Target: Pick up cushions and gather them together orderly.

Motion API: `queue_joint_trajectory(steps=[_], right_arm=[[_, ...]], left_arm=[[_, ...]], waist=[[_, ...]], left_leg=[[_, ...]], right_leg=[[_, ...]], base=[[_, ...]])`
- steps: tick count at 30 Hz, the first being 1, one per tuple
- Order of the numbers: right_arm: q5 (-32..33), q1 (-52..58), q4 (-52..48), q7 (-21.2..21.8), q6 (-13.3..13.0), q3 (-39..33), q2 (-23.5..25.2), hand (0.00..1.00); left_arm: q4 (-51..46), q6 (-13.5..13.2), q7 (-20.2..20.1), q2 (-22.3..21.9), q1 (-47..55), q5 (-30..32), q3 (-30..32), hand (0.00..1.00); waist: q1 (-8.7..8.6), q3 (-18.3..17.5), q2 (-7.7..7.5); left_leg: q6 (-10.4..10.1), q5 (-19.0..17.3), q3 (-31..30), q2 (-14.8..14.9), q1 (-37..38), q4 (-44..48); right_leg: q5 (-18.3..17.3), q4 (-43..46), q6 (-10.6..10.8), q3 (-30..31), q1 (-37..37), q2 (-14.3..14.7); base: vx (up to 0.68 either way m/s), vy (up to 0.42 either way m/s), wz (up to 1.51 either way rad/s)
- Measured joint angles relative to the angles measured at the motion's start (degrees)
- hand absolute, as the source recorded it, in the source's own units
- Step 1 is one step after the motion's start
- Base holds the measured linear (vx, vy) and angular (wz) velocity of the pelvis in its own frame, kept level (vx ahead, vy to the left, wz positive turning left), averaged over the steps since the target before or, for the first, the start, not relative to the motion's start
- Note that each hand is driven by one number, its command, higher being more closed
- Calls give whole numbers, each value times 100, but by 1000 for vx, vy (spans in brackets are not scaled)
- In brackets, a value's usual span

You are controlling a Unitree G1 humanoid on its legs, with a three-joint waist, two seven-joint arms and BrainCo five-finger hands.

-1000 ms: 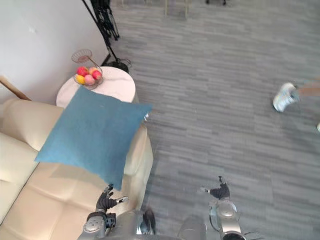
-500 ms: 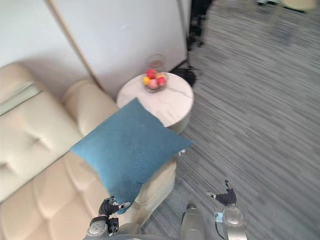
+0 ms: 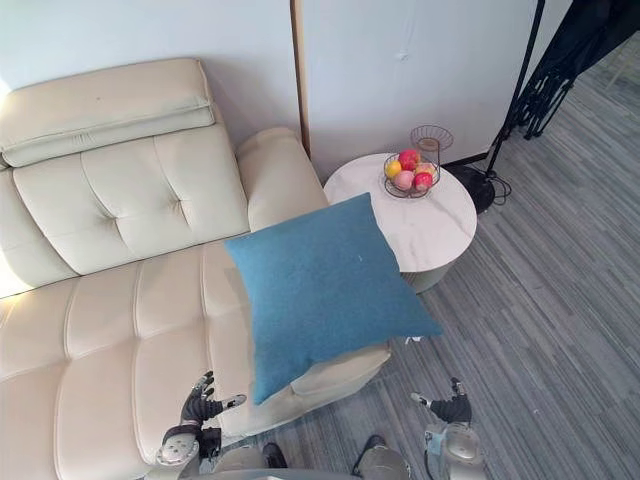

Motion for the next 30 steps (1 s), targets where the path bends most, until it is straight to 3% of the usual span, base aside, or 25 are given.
queue_joint_trajectory(steps=[2, 3, 5, 6, 7, 8, 10, 13, 18, 23, 27, 30], right_arm=[[-6, 307, -567, -55, 21, -111, -11, 0], [-13, 349, -684, -96, 19, -118, -15, 0], [-27, 356, -910, -148, 13, -139, -47, 0], [-124, 383, -1126, -226, 4, -180, -53, 0], [-186, 381, -1243, -243, 3, -282, -101, 0], [-188, 388, -1345, -249, 6, -391, -122, 0], [-214, 299, -1779, -276, 2, -597, -304, 0], [-224, 101, -1943, -215, -8, -594, -535, 0], [-141, -46, -1963, -11, -13, -337, -768, 0], [108, -885, -1749, 168, -42, 424, -1021, 0], [333, -1947, -1316, 244, -37, 1015, -1074, 0], [513, -2708, -887, 173, -13, 1235, -1166, 0]], left_arm=[[-11, -1, 5, 137, 9, 17, 2, 0], [-8, 1, 11, 196, 9, 19, 8, 0], [-20, 0, 23, 290, -35, 21, 37, 0], [-69, -10, 70, 506, -70, 19, 54, 0], [-80, -11, 126, 536, -113, 19, 57, 0], [-120, -11, 135, 516, -130, 20, 57, 0], [-354, -22, 135, 366, -127, 20, 67, 0], [-547, -46, 133, 311, -181, 6, 66, 0], [-598, -82, 122, 306, -594, -70, 44, 0], [-595, -105, 162, 314, -1343, -367, -158, 0], [-577, -122, 287, 256, -2211, -686, -463, 0], [-426, -154, 422, 143, -2895, -1045, -655, 0]], waist=[[-195, 21, -73], [-200, 28, -66], [-216, 11, -117], [-289, -44, -243], [-370, -74, -301], [-375, -83, -263], [-312, -73, -70], [-317, -136, 88], [-326, -142, 97], [-321, 74, 80], [-192, 590, 107], [-191, 857, 132]], left_leg=[[27, -21, -315, -95, 80, 23], [26, -20, -351, -88, 73, 34], [20, -17, -484, -44, -37, 115], [-50, -2, -624, -80, -221, 234], [-77, -6, -811, -68, -329, 328], [-99, 0, -857, -35, -310, 349], [-193, 82, -857, 76, -312, 334], [-250, 183, -930, 93, -320, 205], [-285, 453, -1148, 51, -390, -96], [-235, 683, -1356, -41, -988, -76], [-227, 956, -1435, -58, -1590, -79], [-187, 1152, -1515, -120, -1921, -145]], right_leg=[[-67, 623, -4, 1070, -289, 39], [-199, 596, 20, 1333, -325, 125], [-308, 201, 115, 1818, -382, 334], [-264, -374, 167, 2040, -329, 462], [-123, -367, 174, 2032, -272, 461], [-146, -383, 152, 1950, -250, 477], [-112, -374, 91, 1937, -267, 598], [-108, -417, 60, 1823, -259, 658], [-90, -511, 32, 1557, -245, 642], [14, -464, -65, 1347, -689, 569], [184, -339, -134, 1321, -1292, 556], [250, -194, -158, 1289, -1674, 490]], base=[[-70, -9, 58], [-25, -35, 35], [-49, -108, 28], [-52, -200, 68], [8, -173, 73], [67, -145, 41], [85, -102, -1], [69, -69, 4], [60, -51, 31], [-76, 4, 27], [-135, -5, 11], [-159, -20, 16]])
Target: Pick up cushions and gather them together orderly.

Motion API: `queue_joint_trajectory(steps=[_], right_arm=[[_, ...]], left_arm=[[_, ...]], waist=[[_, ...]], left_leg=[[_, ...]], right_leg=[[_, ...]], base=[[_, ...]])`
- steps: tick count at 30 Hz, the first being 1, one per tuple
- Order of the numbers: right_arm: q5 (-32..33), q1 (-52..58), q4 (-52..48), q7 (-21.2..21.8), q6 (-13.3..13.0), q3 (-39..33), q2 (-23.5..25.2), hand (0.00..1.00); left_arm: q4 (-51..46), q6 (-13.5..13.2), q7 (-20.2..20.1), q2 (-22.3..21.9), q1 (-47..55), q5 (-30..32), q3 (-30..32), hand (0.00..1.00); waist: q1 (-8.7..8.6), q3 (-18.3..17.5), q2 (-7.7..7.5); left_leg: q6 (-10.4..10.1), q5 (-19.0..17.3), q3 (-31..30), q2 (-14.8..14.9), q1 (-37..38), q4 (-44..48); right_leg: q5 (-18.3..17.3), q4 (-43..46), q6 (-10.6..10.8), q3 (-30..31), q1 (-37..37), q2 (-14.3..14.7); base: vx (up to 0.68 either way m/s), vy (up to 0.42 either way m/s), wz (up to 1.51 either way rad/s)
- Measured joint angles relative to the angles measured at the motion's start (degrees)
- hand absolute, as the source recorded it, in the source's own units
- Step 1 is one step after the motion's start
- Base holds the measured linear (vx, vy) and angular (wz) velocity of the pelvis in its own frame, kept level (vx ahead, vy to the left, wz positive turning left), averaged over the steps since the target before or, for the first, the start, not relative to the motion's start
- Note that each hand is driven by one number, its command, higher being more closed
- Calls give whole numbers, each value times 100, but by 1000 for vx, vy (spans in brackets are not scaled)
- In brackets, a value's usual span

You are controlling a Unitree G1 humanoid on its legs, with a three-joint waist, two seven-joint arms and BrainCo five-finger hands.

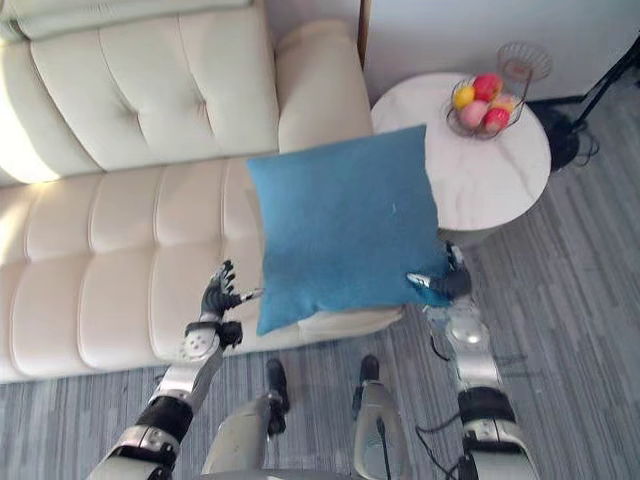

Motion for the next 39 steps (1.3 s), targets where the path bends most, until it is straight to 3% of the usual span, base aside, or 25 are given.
queue_joint_trajectory(steps=[1, 2, 3, 4, 7, 12, 17, 21, 26, 30, 31, 38, 39], right_arm=[[40, -239, 137, -47, 13, 34, -42, 0], [118, -683, 327, -112, 20, 81, -101, 0], [166, -762, 345, -142, 22, 104, -121, 0], [281, -1080, 455, -174, 23, 295, -213, 100], [514, -1811, 711, -178, 47, 576, -331, 100], [785, -2162, 596, -173, 41, 898, -406, 100], [933, -2037, -181, -164, 18, 951, -388, 100], [924, -1307, -1385, -184, -9, 900, -322, 100], [686, 252, -2629, -400, -84, 883, 310, 100], [381, 977, -3091, -396, -163, 931, 626, 100], [263, 1219, -3155, -385, -174, 982, 675, 100], [-211, 2378, -3979, -267, -318, 1177, 721, 100], [-248, 2550, -4054, -248, -442, 1179, 755, 100]], left_arm=[[77, -10, 21, -8, -227, -86, -57, 0], [298, -32, 95, -26, -704, -249, -103, 100], [354, -33, 107, -33, -815, -303, -112, 100], [561, -41, 165, -37, -1228, -446, -229, 100], [854, -44, 235, -42, -2040, -504, -376, 100], [890, -95, 346, 204, -2479, -674, -427, 100], [593, -149, 411, 249, -2524, -929, -432, 100], [-86, -169, 500, 283, -2384, -975, -507, 100], [-1410, -254, 602, 283, -896, -953, -708, 100], [-2000, -259, 600, 276, 185, -926, -840, 100], [-2179, -256, 597, 254, 595, -919, -902, 100], [-3599, -249, 583, 85, 2317, -596, -908, 100], [-3874, -264, 576, 49, 2579, -565, -909, 100]], waist=[[0, 101, 5], [-17, 281, 11], [-17, 305, 11], [-21, 384, 21], [-38, 570, 34], [9, 625, 44], [33, 627, 47], [91, 626, 47], [78, 562, 44], [35, 353, 57], [16, 99, 60], [50, -567, 96], [82, -694, 129]], left_leg=[[-12, 32, -4, -13, -37, -57], [-8, 91, -6, -13, -130, -93], [1, 103, -3, -14, -161, -94], [19, 162, 6, -8, -278, -103], [47, 300, 54, 10, -444, -149], [19, 303, 252, 161, -594, -168], [6, 306, 417, 251, -577, -200], [16, 340, 432, 268, -460, -136], [-113, 76, 342, 236, 243, -143], [-119, 123, 177, 138, 628, -371], [-127, 128, 114, 106, 686, -469], [-171, 172, -172, -47, 1365, -868], [-170, 172, -277, -98, 1477, -954]], right_leg=[[34, 7, -7, -5, -56, -10], [98, 2, 0, 8, -158, -8], [113, 3, -8, 12, -194, -7], [183, -1, -19, 34, -322, -2], [315, -12, -44, 94, -547, 16], [457, -154, -90, 215, -722, 159], [496, -175, -119, 291, -797, 202], [434, -126, -131, 303, -668, 209], [-42, 163, -103, 198, 25, 168], [-224, 202, -92, 15, 392, 101], [-280, 201, -67, -33, 441, 72], [-396, -54, 66, -135, 1265, 10], [-411, -183, 88, -237, 1481, -28]], base=[[-170, -20, 10], [-148, -14, 2], [-149, -13, -4], [-111, -15, -5], [-96, -31, -8], [-51, -47, -19], [25, -41, -13], [80, -23, 2], [73, -36, 18], [83, -36, 22], [130, -43, 25], [108, -5, 29], [31, 26, 34]])
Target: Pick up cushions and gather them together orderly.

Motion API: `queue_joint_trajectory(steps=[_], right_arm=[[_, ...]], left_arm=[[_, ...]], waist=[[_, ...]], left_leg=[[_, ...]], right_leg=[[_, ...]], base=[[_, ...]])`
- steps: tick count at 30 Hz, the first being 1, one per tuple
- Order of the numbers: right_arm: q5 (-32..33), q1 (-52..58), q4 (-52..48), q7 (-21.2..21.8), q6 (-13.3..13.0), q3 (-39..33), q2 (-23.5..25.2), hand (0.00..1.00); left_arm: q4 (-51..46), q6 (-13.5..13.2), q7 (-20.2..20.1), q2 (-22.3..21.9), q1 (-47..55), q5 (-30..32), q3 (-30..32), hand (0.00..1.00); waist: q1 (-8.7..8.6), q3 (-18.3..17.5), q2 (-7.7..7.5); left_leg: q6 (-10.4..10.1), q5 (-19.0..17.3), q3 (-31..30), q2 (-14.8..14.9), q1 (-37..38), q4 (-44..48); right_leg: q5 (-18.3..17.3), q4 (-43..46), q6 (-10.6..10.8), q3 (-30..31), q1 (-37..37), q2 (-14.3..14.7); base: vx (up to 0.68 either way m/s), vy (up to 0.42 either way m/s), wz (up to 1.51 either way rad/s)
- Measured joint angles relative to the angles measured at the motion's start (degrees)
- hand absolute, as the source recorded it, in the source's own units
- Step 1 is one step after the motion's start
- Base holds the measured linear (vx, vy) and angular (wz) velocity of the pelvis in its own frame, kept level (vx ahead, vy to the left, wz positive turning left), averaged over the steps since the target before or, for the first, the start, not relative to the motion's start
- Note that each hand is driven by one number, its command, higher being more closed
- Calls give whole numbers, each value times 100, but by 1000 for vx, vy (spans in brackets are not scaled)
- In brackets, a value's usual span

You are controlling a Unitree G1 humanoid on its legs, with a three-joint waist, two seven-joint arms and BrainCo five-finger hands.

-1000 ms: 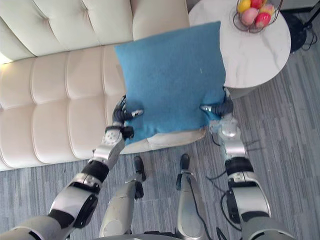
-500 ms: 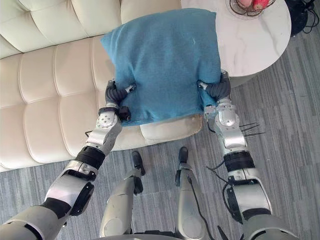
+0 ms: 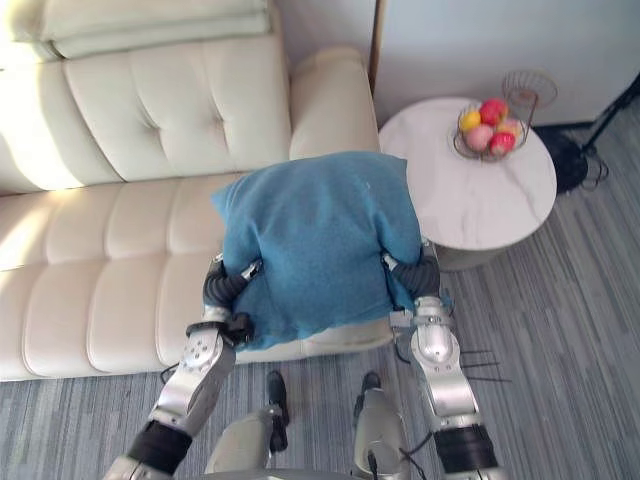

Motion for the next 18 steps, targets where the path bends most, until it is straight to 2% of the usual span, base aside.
queue_joint_trajectory(steps=[2, 6, 8, 9, 10, 11, 12, 14, 15, 16, 17, 18], right_arm=[[-3, 116, 0, 1, -46, 1, 56, 100], [-31, 205, -2, -35, -54, -1, 119, 100], [-57, 195, -7, -146, -54, -37, 84, 100], [-93, 152, -6, -174, -48, -101, 76, 100], [-205, 36, -5, -209, -34, -122, 21, 100], [-231, -6, -4, -238, -32, -122, -22, 100], [-240, -31, -6, -297, -34, -186, -122, 100], [-257, -52, -7, -349, -33, -454, -170, 100], [-366, -111, -8, -377, -31, -612, -160, 100], [-416, -132, -8, -377, -26, -636, -142, 100], [-454, -150, -7, -376, -15, -647, -125, 100], [-465, -125, -7, -371, 20, -654, -72, 100]], left_arm=[[-120, -40, -20, -6, 136, 41, 0, 100], [-171, -48, -49, -20, 147, 142, 1, 100], [-202, -37, -49, -147, 78, 154, -6, 100], [-199, -31, -49, -206, 26, 154, -9, 100], [-197, -29, -49, -231, 12, 151, -19, 100], [-191, -28, -49, -227, 10, 150, -42, 100], [-186, -29, -49, -213, -26, 145, -156, 100], [-185, -33, -107, -213, -157, 114, -421, 100], [-186, -34, -207, -211, -250, 49, -521, 100], [-179, -33, -228, -207, -266, 27, -519, 100], [-134, -32, -233, -217, -265, 2, -520, 100], [-26, -16, -249, -207, -258, -9, -520, 100]], waist=[[16, -100, 23], [78, -304, 54], [-9, -349, 88], [-46, -342, 74], [-58, -353, 111], [-75, -366, 136], [-117, -399, 165], [-150, -485, 244], [-143, -530, 240], [-112, -532, 188], [-69, -528, 152], [-87, -507, 116]], left_leg=[[-2, -2, -148, -23, -6, -43], [17, 69, -664, -16, -440, 62], [319, -135, -21, 197, -824, 44], [506, -251, 940, 444, -893, 190], [779, -408, 2291, 845, -976, 503], [944, -477, 2834, 1028, -952, 646], [1129, -582, 3748, 1284, -915, 948], [1072, -537, 4208, 1396, -973, 1237], [1100, -404, 4086, 1260, -1175, 1345], [1193, -481, 4005, 1129, -1234, 1433], [1298, -671, 3893, 963, -1289, 1594], [1366, -891, 3678, 704, -1299, 1794]], right_leg=[[-7, -127, 11, -129, 189, -10], [1, -236, 2, -896, 344, -60], [29, -246, -42, -1708, 406, -198], [29, -301, -42, -2095, 538, -365], [24, -287, -34, -2487, 672, -397], [24, -298, -33, -2657, 767, -423], [27, -319, -28, -3004, 999, -504], [44, -393, 34, -3504, 1281, -598], [-46, -332, 182, -3781, 1404, -798], [-121, -239, 289, -3844, 1454, -938], [-145, 50, 326, -3889, 1498, -1160], [-96, 704, 202, -3721, 1496, -1583]], base=[[-39, 23, 48], [-44, -6, 93], [-49, 31, 199], [1, 103, 217], [33, 109, 189], [72, 89, 191], [89, 93, 170], [147, 225, 219], [177, 261, 199], [153, 210, 145], [178, 256, 106], [187, 297, 108]])
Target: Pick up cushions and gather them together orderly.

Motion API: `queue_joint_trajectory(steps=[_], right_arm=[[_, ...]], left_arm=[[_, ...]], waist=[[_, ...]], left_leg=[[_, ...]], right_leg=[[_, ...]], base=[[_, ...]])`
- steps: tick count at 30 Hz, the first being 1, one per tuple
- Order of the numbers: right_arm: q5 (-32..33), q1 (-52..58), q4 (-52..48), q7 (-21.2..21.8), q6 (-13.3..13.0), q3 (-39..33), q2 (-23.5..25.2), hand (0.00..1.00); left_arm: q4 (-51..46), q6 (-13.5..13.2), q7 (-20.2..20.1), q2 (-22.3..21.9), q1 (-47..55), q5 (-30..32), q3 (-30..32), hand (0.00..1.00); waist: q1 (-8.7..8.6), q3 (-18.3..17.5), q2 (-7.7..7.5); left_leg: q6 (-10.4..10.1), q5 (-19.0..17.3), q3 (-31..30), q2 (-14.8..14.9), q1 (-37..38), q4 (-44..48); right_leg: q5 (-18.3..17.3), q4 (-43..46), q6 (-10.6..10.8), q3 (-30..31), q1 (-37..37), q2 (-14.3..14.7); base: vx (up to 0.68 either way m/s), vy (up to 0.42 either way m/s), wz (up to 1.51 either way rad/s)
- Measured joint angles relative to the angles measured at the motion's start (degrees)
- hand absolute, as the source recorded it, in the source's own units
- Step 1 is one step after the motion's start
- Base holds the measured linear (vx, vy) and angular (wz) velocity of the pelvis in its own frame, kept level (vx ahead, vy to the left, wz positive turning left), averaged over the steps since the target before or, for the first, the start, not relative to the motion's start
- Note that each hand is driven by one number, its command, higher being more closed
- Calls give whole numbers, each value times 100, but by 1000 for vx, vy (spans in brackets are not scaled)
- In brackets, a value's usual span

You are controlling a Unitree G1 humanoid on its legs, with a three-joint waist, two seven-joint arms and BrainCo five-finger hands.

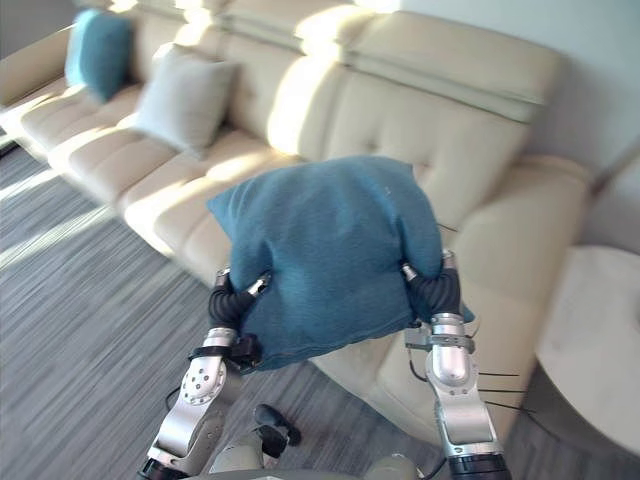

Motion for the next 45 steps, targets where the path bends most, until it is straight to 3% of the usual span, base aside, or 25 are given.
queue_joint_trajectory(steps=[1, 2, 3, 4, 6, 8, 11, 12, 14, 15, 17, 18, 19, 21, 24, 26, 27, 28, 31, 33, 35, 37, 39, 41, 45], right_arm=[[-10, 39, 1, 8, 30, -28, 22, 100], [-14, 147, 49, 66, 79, -81, 64, 100], [-30, 326, 51, 137, 133, -125, 262, 100], [-26, 387, 51, 161, 147, -130, 331, 100], [-24, 538, 65, 237, 161, -140, 462, 100], [24, 679, 66, 236, 162, -142, 469, 100], [77, 792, 63, 236, 161, -169, 458, 100], [93, 971, -11, 236, 162, -273, 483, 100], [126, 1317, -324, 236, 199, -374, 498, 100], [120, 1437, -485, 239, 216, -367, 493, 100], [111, 1575, -906, 221, 219, -350, 573, 100], [102, 1595, -1178, 192, 223, -341, 523, 100], [63, 1558, -1433, 171, 248, -335, 479, 100], [31, 1485, -1698, 81, 195, -340, 474, 100], [26, 1160, -1768, 66, 143, -336, 573, 100], [30, 1197, -1767, 66, 127, -303, 538, 100], [34, 1249, -1710, 72, 125, -253, 464, 100], [35, 1406, -1720, 80, 127, -222, 475, 100], [37, 1586, -1713, 191, 140, -166, 477, 100], [44, 1604, -1678, 314, 142, -110, 466, 100], [100, 1434, -1252, 407, 89, -85, 472, 100], [262, 995, -492, 532, 76, -70, 504, 100], [299, 840, 25, 586, 76, -71, 608, 100], [298, 821, 264, 661, 76, -69, 655, 100], [300, 951, 321, 731, 76, -153, 506, 100]], left_arm=[[69, 11, -15, -2, -7, 0, 0, 100], [187, 70, -44, 16, -4, 10, 1, 100], [321, 99, -130, 119, -12, 21, 8, 100], [361, 117, -152, 159, -11, 37, 7, 100], [493, 201, -235, 277, 0, 93, 7, 100], [572, 222, -304, 280, -1, 136, -6, 100], [607, 235, -405, 304, -4, 151, -27, 100], [605, 258, -421, 315, -13, 159, -131, 100], [606, 267, -510, 272, 42, 156, -281, 100], [604, 274, -518, 202, 160, 156, -275, 100], [587, 273, -532, 177, 251, 155, -276, 100], [585, 293, -535, 57, 297, 154, -267, 100], [579, 290, -534, -36, 316, 153, -252, 100], [526, 262, -535, 0, 222, 153, -338, 100], [468, 177, -534, -44, 142, 159, -359, 100], [467, 177, -533, -65, 164, 176, -358, 100], [467, 177, -529, -71, 239, 219, -326, 100], [461, 179, -529, -74, 338, 245, -325, 100], [456, 200, -532, -74, 546, 283, -301, 100], [456, 212, -536, -80, 685, 282, -255, 100], [456, 218, -627, -45, 690, 287, -30, 100], [472, 220, -635, -5, 630, 340, 257, 100], [483, 227, -633, 3, 615, 345, 363, 100], [488, 227, -630, 33, 643, 347, 406, 100], [568, 252, -649, -1, 639, 388, 272, 100]], waist=[[-26, 11, -15], [-152, 35, -62], [-357, 96, -194], [-394, 151, -277], [-473, 302, -488], [-502, 363, -524], [-652, 398, -471], [-657, 390, -498], [-748, 398, -435], [-724, 389, -339], [-762, 407, -317], [-778, 389, -165], [-689, 386, -166], [-601, 327, -291], [-445, 384, -482], [-311, 343, -356], [-293, 363, -262], [-348, 328, -257], [-394, 273, -345], [-372, 275, -341], [-355, 276, -340], [-332, 316, -283], [-298, 328, -277], [-260, 328, -291], [-347, 369, -220]], left_leg=[[58, -122, -154, -142, 18, 94], [118, -380, -482, -398, 71, 240], [200, -540, -872, -674, 145, 301], [204, -579, -965, -781, 247, 269], [116, -707, -1180, -1121, 581, 173], [96, -776, -1298, -1339, 824, -3], [53, -808, -1469, -1600, 1103, -278], [69, -879, -1598, -1806, 1293, -339], [-91, -1196, -1731, -1886, 1565, -280], [-273, -1282, -1622, -1837, 1754, -149], [-254, -1250, -837, -1169, 1448, 1569], [-446, -1130, -479, -563, 1300, 2683], [-664, -699, -350, -126, 1107, 3430], [-406, -1136, -700, 154, 755, 3709], [-815, -1406, -2194, 229, 532, 2333], [-1140, -1253, -3538, -33, 796, 1038], [-1479, -942, -3573, -104, 945, 773], [-1392, -993, -3303, -141, 960, 755], [-1276, -940, -2416, -128, 1072, 800], [-1271, -943, -2126, -217, 1106, 859], [-1223, -958, -1807, -216, 1242, 684], [-901, -1099, -1203, -238, 1530, 321], [-896, -1107, -792, -296, 1797, 74], [-932, -1156, -612, -371, 1982, -62], [-973, -1180, -622, -142, 2124, 391]], right_leg=[[45, 462, -369, 271, -112, -217], [257, 1468, -1274, 1381, -524, -423], [-180, 2421, -709, 3266, -1190, 156], [-360, 2661, -467, 3783, -1420, 439], [-852, 2760, -384, 4463, -2133, 1019], [-942, 2169, -324, 4520, -2741, 1394], [-472, 407, -158, 4401, -3207, 1787], [-55, -160, -295, 4311, -3256, 1799], [151, 100, -492, 4172, -3134, 1837], [101, 268, -567, 3994, -2973, 1901], [208, 378, -725, 3966, -2561, 2094], [373, 353, -758, 4054, -2374, 2259], [390, 55, -759, 4368, -2141, 2325], [496, -372, -642, 4784, -1946, 2293], [602, -681, -374, 5711, -1904, 2315], [642, -825, -147, 6327, -1955, 2430], [694, -1021, 78, 6709, -1908, 2464], [701, -1189, 174, 6956, -1855, 2399], [728, -1020, 164, 6989, -1981, 2714], [1263, -1333, 82, 7129, -2190, 2778], [1792, -1792, -346, 6374, -2296, 2762], [1374, -1701, -1282, 3991, -2551, 2308], [1125, -1360, -1585, 2346, -2576, 1729], [1303, -1298, -1322, 1963, -2508, 1594], [1027, -1205, -1085, 2504, -2531, 1970]], base=[[241, 387, 139], [209, 290, 182], [220, 243, 181], [193, 136, 137], [246, 136, 76], [249, 144, 54], [249, 128, 45], [290, 104, 51], [405, 52, 46], [504, 46, 10], [379, 41, -17], [362, 150, -52], [332, 225, -71], [235, 263, -85], [137, 291, -120], [60, 507, -186], [56, 510, -188], [158, 544, -171], [147, 324, -134], [44, 234, -194], [2, 116, -199], [-12, 83, -193], [-25, -26, -165], [7, -182, -148], [59, -189, -73]])
